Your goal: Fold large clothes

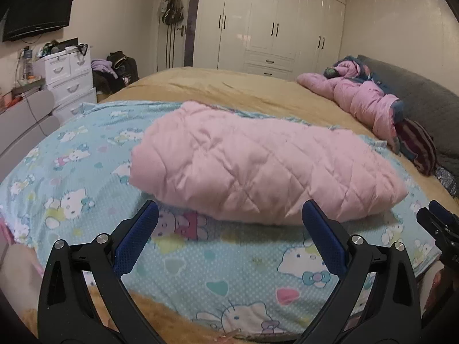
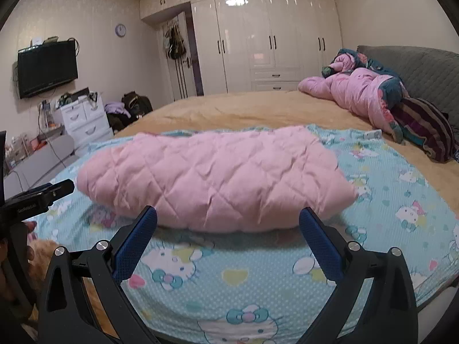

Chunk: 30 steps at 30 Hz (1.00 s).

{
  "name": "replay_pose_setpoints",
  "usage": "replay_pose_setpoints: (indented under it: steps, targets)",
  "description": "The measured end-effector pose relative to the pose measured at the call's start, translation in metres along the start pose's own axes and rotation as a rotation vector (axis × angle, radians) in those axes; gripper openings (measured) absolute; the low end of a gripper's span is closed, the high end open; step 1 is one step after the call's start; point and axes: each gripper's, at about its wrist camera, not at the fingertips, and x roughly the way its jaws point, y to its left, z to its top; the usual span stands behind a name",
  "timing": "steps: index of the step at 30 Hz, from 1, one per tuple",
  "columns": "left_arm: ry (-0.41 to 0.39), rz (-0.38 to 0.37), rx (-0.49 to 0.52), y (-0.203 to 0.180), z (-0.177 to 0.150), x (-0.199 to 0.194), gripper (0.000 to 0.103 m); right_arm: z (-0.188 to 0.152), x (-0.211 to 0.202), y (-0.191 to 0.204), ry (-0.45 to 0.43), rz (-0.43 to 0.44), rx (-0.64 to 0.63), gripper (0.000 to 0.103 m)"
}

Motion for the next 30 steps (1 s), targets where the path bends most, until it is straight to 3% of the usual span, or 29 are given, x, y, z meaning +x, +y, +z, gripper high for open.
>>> replay_pose_setpoints:
  steps: [4, 15, 30]
  targets:
    - [0.013, -0.041, -0.016, -0.001, -0.01, 0.001, 0.094, -0.005, 0.007, 0.004, 0.025, 0.003, -0.015, 0.099]
    - [0.03, -0.005, -0.02, -0.004, -0.014, 0.003, 0.094, -0.004, 0.015, 0.007, 0.031, 0.012, -0.03, 0.099]
    - [0.023, -0.011, -0.012, -0.007, -0.013, 0.0, 0.094, -0.004, 0.017, 0.007, 0.037, 0.017, -0.032, 0.099]
